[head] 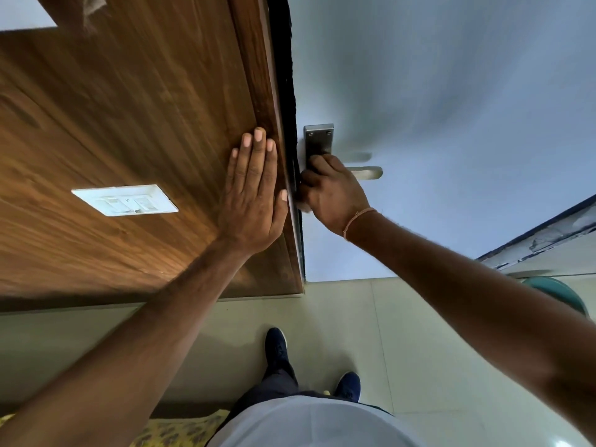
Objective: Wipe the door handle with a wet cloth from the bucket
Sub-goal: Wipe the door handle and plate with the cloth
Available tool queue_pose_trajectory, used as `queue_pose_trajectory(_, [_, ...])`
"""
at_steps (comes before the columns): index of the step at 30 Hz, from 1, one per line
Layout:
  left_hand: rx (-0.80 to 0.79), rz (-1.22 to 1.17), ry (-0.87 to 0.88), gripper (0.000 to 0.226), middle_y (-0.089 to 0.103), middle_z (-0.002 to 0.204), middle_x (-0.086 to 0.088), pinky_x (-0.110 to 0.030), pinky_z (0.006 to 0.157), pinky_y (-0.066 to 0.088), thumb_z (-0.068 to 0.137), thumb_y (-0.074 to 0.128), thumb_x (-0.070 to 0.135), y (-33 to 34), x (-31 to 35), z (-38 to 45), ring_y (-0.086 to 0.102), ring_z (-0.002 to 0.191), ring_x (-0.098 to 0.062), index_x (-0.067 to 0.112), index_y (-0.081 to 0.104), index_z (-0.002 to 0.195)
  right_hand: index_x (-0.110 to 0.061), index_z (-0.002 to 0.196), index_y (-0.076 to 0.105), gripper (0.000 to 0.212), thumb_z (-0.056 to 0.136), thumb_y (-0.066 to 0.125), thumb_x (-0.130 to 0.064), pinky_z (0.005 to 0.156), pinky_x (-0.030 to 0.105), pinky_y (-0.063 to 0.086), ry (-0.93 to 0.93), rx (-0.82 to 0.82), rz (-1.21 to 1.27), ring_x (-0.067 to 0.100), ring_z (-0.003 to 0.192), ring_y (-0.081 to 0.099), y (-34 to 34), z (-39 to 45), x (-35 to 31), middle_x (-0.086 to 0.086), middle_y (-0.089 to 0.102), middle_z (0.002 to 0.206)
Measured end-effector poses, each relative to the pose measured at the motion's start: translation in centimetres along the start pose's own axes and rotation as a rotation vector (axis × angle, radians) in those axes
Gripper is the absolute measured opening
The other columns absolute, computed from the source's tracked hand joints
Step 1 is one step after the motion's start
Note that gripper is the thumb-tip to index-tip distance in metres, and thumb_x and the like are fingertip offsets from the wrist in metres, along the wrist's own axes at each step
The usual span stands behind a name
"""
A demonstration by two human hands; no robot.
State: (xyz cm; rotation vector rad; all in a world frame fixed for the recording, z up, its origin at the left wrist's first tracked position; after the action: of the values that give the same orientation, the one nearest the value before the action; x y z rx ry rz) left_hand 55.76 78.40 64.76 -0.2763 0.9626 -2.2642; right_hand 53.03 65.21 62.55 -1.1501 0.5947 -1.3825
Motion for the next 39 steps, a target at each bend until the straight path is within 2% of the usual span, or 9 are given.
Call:
queue_pose_trajectory(2, [-0.001,-0.002,0.001,0.075,0.024,0.173,-0.026,-0.05,0.136,0.015,0.104,0.054,0.025,0.0,-0.2,-0.1,0.012,0.165,-0.035,-0.004,0.023,0.166,-0.02,0.093,0.081,0.021,0.096,0.06,-0.021,0.107,0.043,0.05,-0.11,0.015,-0.056,0.033,0.116,0.063,-0.3,-0.8,0.1,-0.002,0.074,0.094])
queue_pose_trajectory(5, [0.001,-0.009,-0.004,0.074,0.022,0.174,-0.026,-0.05,0.136,0.014,0.105,0.052,0.026,0.0,-0.2,-0.1,0.007,0.165,-0.033,-0.003,0.021,0.166,-0.024,0.084,0.077,0.031,0.096,0.051,-0.012,0.102,0.04,0.049,-0.149,0.137,-0.096,0.03,0.116,0.067,-1.5,-2.6,1.2,-0.003,0.075,0.098])
queue_pose_trajectory(10, [0.004,-0.019,-0.011,0.074,0.019,0.174,-0.025,-0.052,0.136,0.015,0.107,0.043,0.03,0.4,0.0,0.0,0.003,0.166,-0.032,-0.001,0.014,0.167,-0.022,0.084,0.077,0.02,0.093,0.068,-0.006,0.089,0.036,0.048,0.142,0.362,0.097,0.031,0.108,0.067,-2.9,-6.8,5.1,-0.002,0.075,0.102])
queue_pose_trajectory(14, [0.035,-0.028,-0.025,0.075,0.011,0.174,-0.02,-0.052,0.136,0.014,0.107,0.045,0.03,0.4,0.5,-0.1,0.002,0.166,-0.031,-0.002,0.012,0.167,-0.015,0.105,0.079,0.015,0.099,0.066,-0.011,0.098,0.044,0.053,0.152,0.364,0.186,0.035,0.116,0.066,-2.9,-4.1,2.1,0.008,0.073,0.117])
queue_pose_trajectory(20, [0.017,-0.016,-0.004,0.073,0.009,0.174,-0.02,-0.051,0.136,0.014,0.109,0.039,0.032,0.5,0.2,-0.1,0.001,0.166,-0.03,0.0,0.01,0.167,-0.015,0.105,0.08,0.014,0.096,0.069,-0.01,0.09,0.044,0.055,0.253,0.362,0.248,0.036,0.111,0.066,-1.7,-5.3,5.2,0.004,0.074,0.117])
queue_pose_trajectory(27, [0.002,-0.024,-0.054,0.072,0.02,0.173,-0.029,-0.054,0.136,0.015,0.109,0.039,0.032,0.6,0.6,0.0,0.006,0.165,-0.035,-0.004,0.014,0.167,-0.017,0.089,0.074,0.007,0.084,0.078,-0.014,0.078,0.038,0.051,0.668,0.418,0.209,0.029,0.099,0.063,-1.2,-9.9,8.8,-0.002,0.073,0.103])
queue_pose_trajectory(31, [-0.011,-0.034,-0.069,0.072,0.018,0.174,-0.029,-0.054,0.136,0.015,0.109,0.042,0.03,0.5,0.9,0.0,0.004,0.165,-0.035,-0.005,0.015,0.166,-0.017,0.093,0.077,0.006,0.094,0.076,-0.023,0.081,0.035,0.051,0.554,0.424,0.272,0.028,0.1,0.064,-1.6,-7.5,6.4,-0.002,0.074,0.102])
queue_pose_trajectory(35, [-0.013,-0.038,-0.068,0.071,0.017,0.174,-0.028,-0.054,0.136,0.015,0.109,0.041,0.029,0.1,0.9,0.0,0.005,0.165,-0.035,-0.005,0.016,0.166,-0.023,0.095,0.075,0.023,0.074,0.082,-0.031,0.074,0.023,0.049,1.185,0.417,0.728,0.013,0.085,0.064,-0.9,-10.9,9.7,-0.006,0.074,0.094])
queue_pose_trajectory(39, [-0.026,-0.045,-0.088,0.072,0.018,0.173,-0.031,-0.055,0.136,0.015,0.108,0.046,0.026,0.1,1.2,0.1,0.01,0.165,-0.041,-0.007,0.017,0.165,-0.011,0.09,0.073,0.024,0.067,0.074,-0.007,0.062,0.037,0.066,1.694,0.401,1.372,0.024,0.073,0.073,3.1,-12.2,6.7,0.007,0.076,0.085])
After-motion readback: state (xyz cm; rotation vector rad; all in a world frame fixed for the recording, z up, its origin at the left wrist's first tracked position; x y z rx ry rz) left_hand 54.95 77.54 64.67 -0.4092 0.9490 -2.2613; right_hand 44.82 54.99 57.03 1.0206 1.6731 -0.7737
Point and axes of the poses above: each hand's wrist, its own z-axis towards the middle knuckle, its own y-axis out of the palm, x = y × z, the point moved 7 cm from there along z, towards the middle knuckle
